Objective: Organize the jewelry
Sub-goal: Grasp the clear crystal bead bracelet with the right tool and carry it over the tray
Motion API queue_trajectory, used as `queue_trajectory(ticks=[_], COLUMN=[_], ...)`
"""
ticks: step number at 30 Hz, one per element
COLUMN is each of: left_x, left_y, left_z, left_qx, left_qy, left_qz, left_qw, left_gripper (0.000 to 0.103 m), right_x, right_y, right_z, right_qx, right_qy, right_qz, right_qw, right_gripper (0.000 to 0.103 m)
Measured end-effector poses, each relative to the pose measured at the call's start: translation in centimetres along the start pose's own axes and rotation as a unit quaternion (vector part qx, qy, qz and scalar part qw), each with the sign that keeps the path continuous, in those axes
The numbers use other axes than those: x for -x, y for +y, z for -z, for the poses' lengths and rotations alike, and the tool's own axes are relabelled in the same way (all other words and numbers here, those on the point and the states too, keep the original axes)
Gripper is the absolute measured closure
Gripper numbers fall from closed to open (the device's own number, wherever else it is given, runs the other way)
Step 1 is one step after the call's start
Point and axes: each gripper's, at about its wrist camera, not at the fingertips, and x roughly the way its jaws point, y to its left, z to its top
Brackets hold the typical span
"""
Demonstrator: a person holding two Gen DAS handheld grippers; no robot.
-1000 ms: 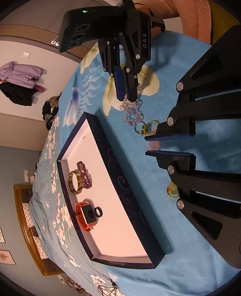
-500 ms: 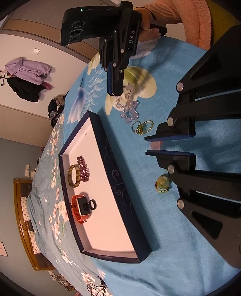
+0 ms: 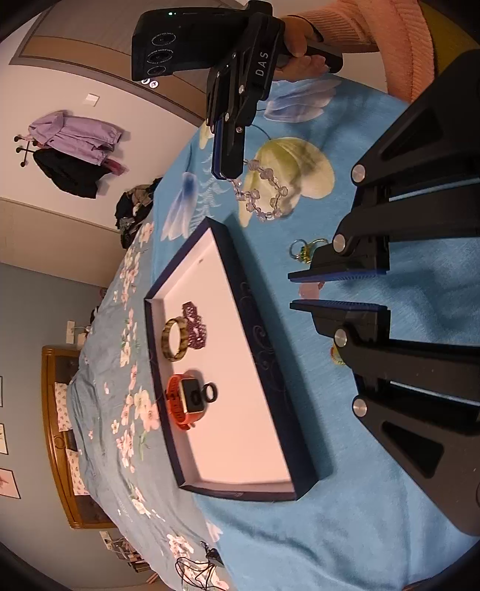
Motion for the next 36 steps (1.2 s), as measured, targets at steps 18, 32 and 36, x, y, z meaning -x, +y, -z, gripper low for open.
queue_trajectory(ticks=[18,32,36], left_x=[1.2,0.1,-0.5], left_y=[1.9,3.5,3.9], left_z=[-3.0,-5.8,-6.4], left_qx=[0.013,0.01,0.01], left_qy=[-0.036,-0.041,-0.04], left_qz=[-0.024,-0.054,-0.06], left_qw=[0.999,0.9977,0.9973], left_gripper=[0.093,0.093,0.093], right_x=[0.1,-2.5,-3.4], right_y=[0.6,-0.4,-0.9], right_z=[-4.8,-7.6,-8.2], right_qx=[0.03,0.027,0.017], right_qy=[-0.046,-0.046,-0.043], right_qz=[-0.005,-0.009,-0.015], right_qw=[0.998,0.999,0.999], right_gripper=[0.096,0.096,0.096])
